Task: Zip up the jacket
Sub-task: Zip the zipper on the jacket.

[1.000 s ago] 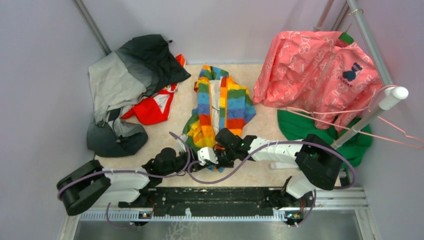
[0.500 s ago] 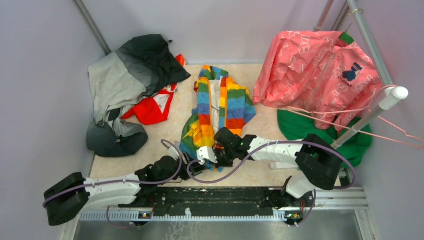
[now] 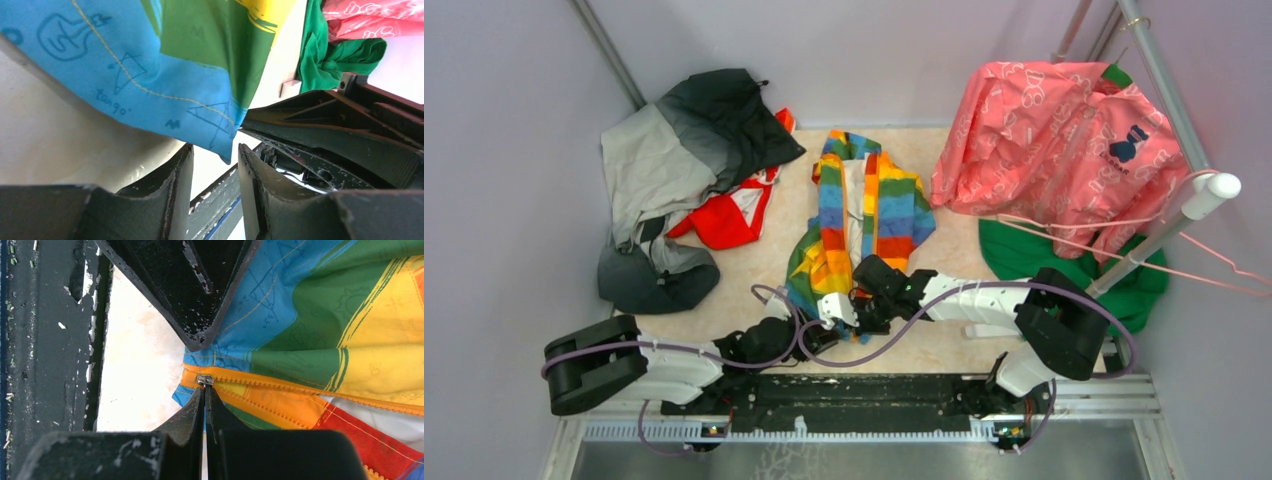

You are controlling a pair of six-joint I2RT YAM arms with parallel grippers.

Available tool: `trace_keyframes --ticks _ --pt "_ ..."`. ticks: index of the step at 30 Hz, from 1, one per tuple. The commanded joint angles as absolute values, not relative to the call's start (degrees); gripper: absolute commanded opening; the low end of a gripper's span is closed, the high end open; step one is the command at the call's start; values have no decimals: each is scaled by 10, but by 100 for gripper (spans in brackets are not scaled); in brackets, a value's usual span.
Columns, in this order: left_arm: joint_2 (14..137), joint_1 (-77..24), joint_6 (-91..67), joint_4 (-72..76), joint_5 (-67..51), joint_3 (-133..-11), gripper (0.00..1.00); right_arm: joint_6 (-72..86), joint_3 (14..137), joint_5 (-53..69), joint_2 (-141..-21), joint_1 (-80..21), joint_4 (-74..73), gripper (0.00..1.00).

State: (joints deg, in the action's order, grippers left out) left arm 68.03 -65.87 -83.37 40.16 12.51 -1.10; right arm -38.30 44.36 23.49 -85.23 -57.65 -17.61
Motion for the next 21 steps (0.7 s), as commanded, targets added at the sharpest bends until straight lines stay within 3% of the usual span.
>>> trace_keyframes --ticks 1,10,16,19,21 --pt "682 -662 -839 425 154 -27 43 -379 468 250 -845 -585 -172 0" --pt "752 -663 -844 489 135 -43 39 -377 468 246 -844 -585 -170 0" --pt "784 -663 -843 509 125 -49 22 -376 469 239 -844 -585 -171 0" --pt "796 -663 -837 519 120 -49 3 -376 470 230 -841 -585 -171 0" --pt "801 -663 -834 524 115 -46 0 -374 472 214 -840 -585 -170 0"
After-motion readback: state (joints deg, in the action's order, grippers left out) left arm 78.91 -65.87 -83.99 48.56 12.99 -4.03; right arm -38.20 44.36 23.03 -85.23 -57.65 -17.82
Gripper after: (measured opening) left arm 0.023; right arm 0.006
